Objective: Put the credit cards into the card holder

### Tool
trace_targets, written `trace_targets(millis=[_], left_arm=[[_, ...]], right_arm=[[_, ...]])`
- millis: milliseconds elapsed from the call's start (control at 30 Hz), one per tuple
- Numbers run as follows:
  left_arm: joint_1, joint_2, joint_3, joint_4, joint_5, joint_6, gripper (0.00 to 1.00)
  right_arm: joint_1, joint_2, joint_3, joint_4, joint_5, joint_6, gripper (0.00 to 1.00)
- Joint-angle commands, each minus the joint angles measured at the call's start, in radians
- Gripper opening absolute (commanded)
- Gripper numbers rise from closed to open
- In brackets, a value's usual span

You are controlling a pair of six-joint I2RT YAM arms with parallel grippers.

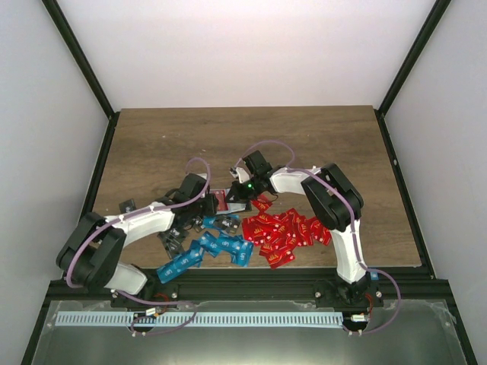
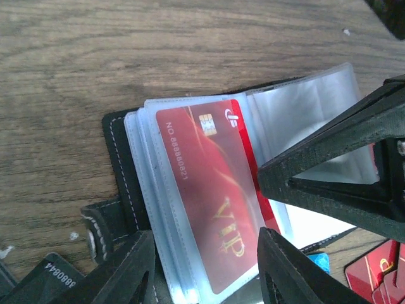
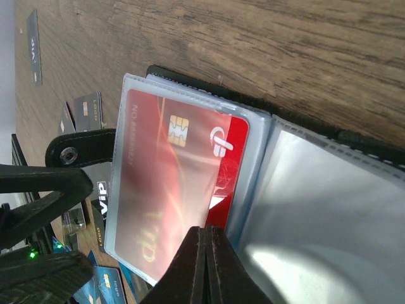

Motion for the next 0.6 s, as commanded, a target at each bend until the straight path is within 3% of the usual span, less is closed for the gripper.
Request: trace_targets(millis=[0, 567], left_arm=[[0.001, 0.044, 0.019, 0.036, 0.023, -0.016, 0.47], [0.000, 0.079, 0.028, 0.059, 0.053, -0.015, 0.47]], right_arm=[[0.008, 0.018, -0.017, -0.002, -0.004, -0.008, 0.01], [0.008, 0.027, -0.021, 0.009, -0.016, -0.007, 0.01]])
